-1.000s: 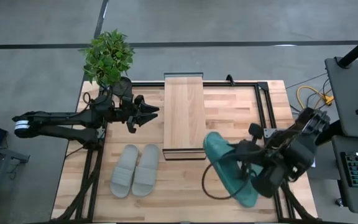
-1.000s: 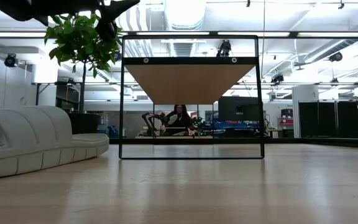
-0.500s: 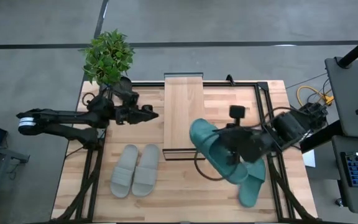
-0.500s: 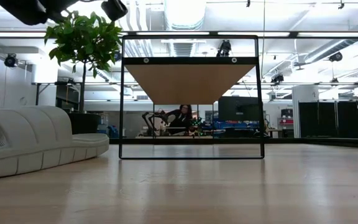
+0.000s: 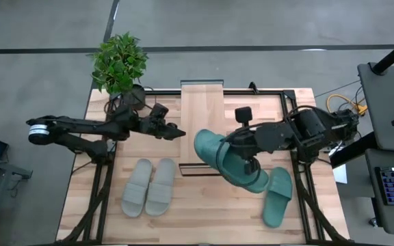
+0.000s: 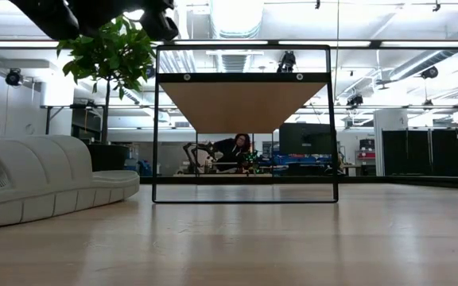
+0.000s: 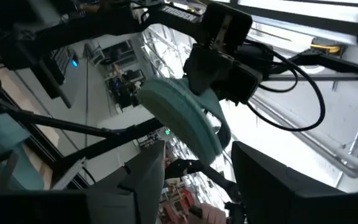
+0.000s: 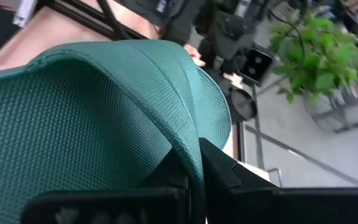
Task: Pick and place slides into the shelf
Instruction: Put the left green slipper on the shelf
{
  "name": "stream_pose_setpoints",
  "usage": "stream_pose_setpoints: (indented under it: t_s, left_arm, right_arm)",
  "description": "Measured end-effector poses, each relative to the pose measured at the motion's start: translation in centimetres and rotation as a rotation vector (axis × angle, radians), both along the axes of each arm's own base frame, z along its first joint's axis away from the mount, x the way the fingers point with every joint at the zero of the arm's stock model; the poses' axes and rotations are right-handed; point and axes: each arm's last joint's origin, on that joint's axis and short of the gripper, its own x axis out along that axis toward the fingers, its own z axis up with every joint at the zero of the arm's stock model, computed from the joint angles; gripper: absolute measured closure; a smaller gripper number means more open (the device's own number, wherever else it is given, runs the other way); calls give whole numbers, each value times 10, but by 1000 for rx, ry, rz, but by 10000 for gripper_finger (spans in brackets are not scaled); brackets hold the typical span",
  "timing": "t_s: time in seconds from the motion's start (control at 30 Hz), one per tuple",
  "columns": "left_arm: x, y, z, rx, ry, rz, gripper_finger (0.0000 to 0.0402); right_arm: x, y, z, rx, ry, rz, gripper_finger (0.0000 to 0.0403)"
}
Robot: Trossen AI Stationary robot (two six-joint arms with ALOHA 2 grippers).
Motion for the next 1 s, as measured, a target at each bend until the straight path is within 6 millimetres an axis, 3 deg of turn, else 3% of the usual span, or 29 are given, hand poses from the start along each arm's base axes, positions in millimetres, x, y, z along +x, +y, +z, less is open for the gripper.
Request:
stream_pose_setpoints:
  t_s: [0.37,0.8,1.0]
  left_arm:
    - [21,2,11,-32,13,-70,231]
    - [45,6,6,-80,75,-119,231]
    - [51,5,12,-83,72,-162,231]
  right_arm:
    - [6,-14,-1,-4,23,40,392]
    - [7,-18,-2,-13,38,85,392]
    - [9,-26,-3,-8,54,83,392]
